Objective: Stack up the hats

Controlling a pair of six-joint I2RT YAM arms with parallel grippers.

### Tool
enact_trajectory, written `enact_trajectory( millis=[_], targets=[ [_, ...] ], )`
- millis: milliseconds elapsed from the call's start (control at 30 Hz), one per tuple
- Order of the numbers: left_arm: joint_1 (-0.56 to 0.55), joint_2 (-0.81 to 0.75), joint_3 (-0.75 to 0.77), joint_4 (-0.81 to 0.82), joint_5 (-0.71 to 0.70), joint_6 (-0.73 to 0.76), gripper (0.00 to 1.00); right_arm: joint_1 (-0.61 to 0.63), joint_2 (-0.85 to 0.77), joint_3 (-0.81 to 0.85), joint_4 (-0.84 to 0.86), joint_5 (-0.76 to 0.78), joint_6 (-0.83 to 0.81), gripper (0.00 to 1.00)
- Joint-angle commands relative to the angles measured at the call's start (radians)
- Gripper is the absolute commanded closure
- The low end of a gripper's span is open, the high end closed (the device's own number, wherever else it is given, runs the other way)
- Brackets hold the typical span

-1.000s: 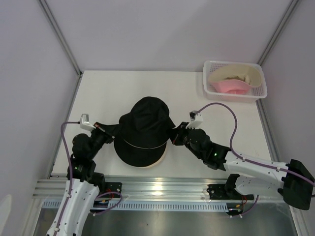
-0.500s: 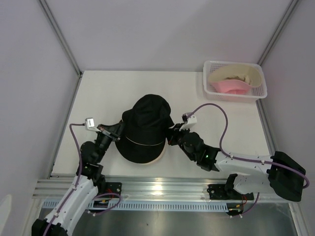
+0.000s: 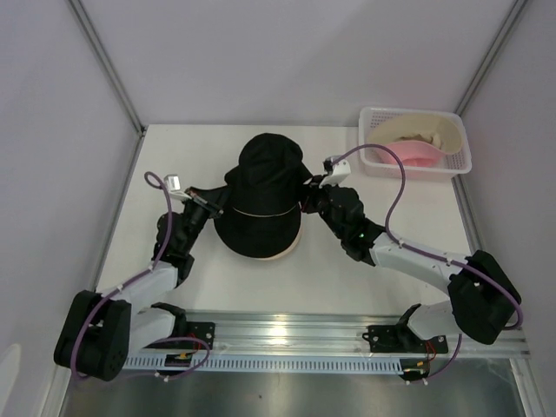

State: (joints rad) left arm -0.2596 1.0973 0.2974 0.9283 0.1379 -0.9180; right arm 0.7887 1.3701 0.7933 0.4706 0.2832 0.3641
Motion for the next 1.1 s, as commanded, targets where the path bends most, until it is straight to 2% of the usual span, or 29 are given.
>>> enact_trajectory(
  millis=[0,167,267,500,733,900,933,1067],
  targets=[
    [-0.010,-0.069,0.080,0.034,0.040,0.005,0.99,-0.014,0.004,0.075,-0.006,-0.108,-0.004,1.00],
    [-0.009,-0.258,0.184,-0.337,0.005,0.106,0.99,-0.022,-0.068,0.077,-0.044,-0.180,0.085,1.00],
    [-0.009,-0.364,0.187,-0.433,-0.038,0.134,0.99,-0.010,-0.121,0.054,-0.047,-0.179,0.079,1.00],
    [-0.009,-0.462,0.097,-0.525,-0.035,0.148,0.99,0.020,-0.193,-0.049,-0.055,-0.148,0.044,1.00],
    [-0.010,-0.459,0.000,-0.579,-0.101,0.157,0.99,0.026,-0.197,-0.155,-0.059,-0.090,0.116,1.00],
    [-0.009,-0.448,-0.052,-0.582,-0.133,0.163,0.99,0.003,-0.146,-0.190,-0.067,-0.087,0.205,1.00],
    [-0.010,-0.435,-0.058,-0.585,-0.174,0.165,0.99,-0.005,-0.134,-0.190,-0.072,-0.093,0.223,1.00],
    [-0.009,-0.375,-0.032,-0.669,-0.219,0.146,0.99,-0.042,-0.033,-0.181,-0.059,-0.170,0.302,1.00]
  ],
)
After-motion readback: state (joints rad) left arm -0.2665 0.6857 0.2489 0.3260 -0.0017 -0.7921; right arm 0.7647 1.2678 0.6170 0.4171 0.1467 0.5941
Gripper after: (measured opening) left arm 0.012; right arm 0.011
